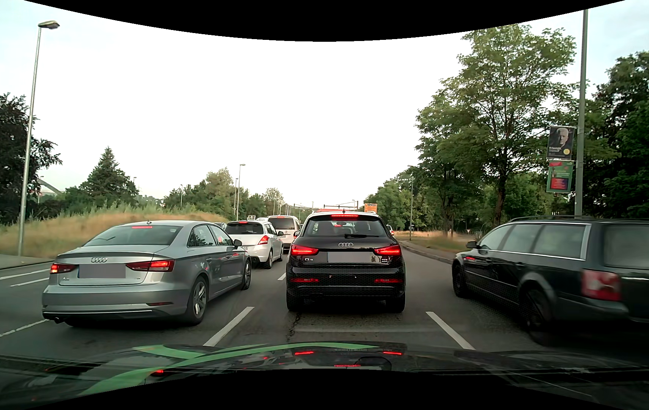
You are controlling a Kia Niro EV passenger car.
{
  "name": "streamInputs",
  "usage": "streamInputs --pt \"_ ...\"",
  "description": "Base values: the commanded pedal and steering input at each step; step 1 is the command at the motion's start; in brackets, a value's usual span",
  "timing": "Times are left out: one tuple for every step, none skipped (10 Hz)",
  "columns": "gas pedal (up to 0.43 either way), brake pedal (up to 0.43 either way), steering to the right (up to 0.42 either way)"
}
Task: Follow the waypoints while adhering to traffic rules and regulations
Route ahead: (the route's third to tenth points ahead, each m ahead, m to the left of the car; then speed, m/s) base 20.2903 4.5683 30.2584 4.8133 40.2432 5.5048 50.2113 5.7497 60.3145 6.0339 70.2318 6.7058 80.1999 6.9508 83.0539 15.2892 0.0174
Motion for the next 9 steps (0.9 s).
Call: streamInputs --pt "0.0 0.195 -0.009" --pt "0.0 0.195 -0.009" --pt "0.0 0.195 -0.009" --pt "0.0 0.195 -0.009" --pt "0.0 0.195 -0.009" --pt "0.0 0.195 -0.009" --pt "0.0 0.189 -0.009" --pt "0.0 0.189 -0.009" --pt "0.0 0.189 -0.009"
